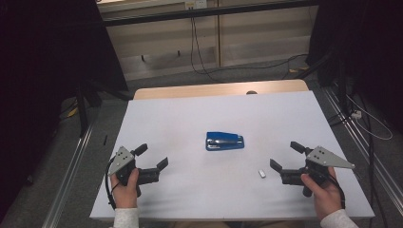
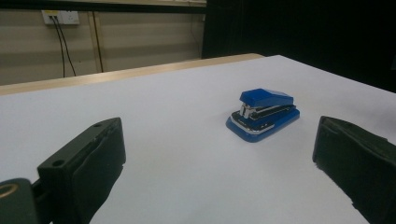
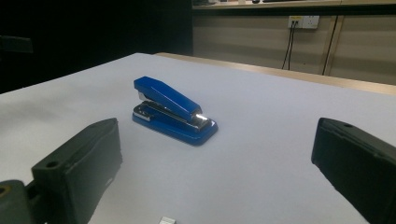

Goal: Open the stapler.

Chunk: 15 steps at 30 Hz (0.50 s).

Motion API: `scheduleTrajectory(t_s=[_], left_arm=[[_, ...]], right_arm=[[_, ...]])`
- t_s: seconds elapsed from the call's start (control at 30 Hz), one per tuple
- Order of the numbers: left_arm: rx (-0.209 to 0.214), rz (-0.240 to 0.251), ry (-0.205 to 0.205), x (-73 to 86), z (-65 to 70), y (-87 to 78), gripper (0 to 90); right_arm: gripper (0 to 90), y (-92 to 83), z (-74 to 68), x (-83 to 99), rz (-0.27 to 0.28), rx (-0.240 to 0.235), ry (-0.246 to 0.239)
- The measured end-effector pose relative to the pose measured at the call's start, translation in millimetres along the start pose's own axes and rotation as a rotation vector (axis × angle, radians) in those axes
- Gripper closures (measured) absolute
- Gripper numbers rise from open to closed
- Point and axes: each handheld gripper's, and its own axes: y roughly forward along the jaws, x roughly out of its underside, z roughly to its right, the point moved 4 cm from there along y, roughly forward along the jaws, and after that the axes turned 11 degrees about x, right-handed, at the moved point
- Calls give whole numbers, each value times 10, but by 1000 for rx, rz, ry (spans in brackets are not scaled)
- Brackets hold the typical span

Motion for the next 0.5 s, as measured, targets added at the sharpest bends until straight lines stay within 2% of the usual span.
scheduleTrajectory(t_s=[0.07,0.5], left_arm=[[4,-4,5,2,3,0,26],[6,5,-1,-6,-19,26,26]], right_arm=[[11,1,-1,-3,1,2,11],[11,15,17,11,-3,3,1]])
